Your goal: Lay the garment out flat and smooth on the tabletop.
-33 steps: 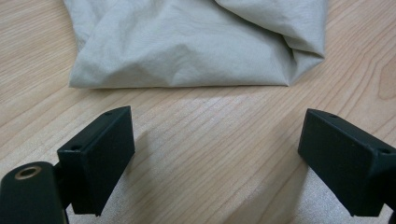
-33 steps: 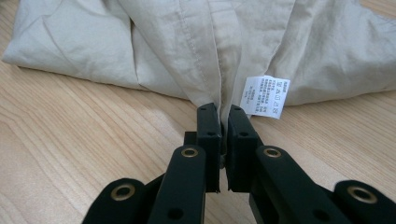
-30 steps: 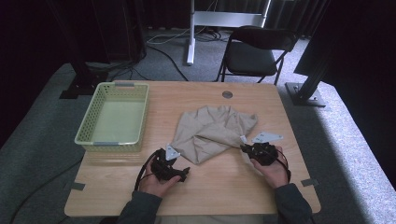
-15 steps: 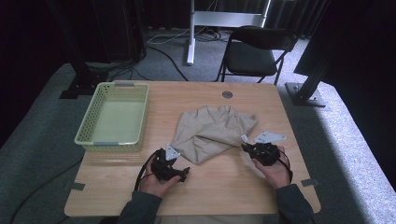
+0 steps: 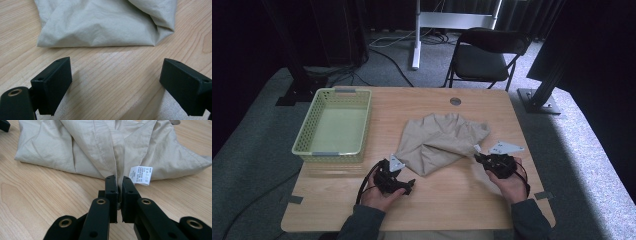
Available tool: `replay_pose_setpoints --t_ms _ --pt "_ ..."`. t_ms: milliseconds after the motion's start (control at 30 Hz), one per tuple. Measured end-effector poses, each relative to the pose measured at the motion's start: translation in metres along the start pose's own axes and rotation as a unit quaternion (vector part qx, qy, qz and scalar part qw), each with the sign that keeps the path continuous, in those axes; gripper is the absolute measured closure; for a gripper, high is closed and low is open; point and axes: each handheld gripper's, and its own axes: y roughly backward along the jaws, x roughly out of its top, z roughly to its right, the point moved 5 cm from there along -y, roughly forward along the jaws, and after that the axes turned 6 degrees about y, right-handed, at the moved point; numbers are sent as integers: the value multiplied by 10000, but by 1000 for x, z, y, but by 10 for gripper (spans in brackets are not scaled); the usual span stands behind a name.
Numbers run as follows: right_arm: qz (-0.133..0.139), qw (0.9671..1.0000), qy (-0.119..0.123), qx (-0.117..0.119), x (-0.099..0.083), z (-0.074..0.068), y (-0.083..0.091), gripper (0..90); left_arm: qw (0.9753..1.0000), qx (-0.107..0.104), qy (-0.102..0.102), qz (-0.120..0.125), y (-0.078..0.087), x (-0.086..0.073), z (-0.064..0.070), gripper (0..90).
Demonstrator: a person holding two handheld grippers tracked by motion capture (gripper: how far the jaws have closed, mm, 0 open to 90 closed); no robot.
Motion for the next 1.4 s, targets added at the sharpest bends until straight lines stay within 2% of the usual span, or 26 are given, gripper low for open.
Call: replay_pose_setpoints --t_ms 1400 --pt "5 10000 -64 -18 -17 -2 21 853 10000 1 -2 -2 0 0 0 110"
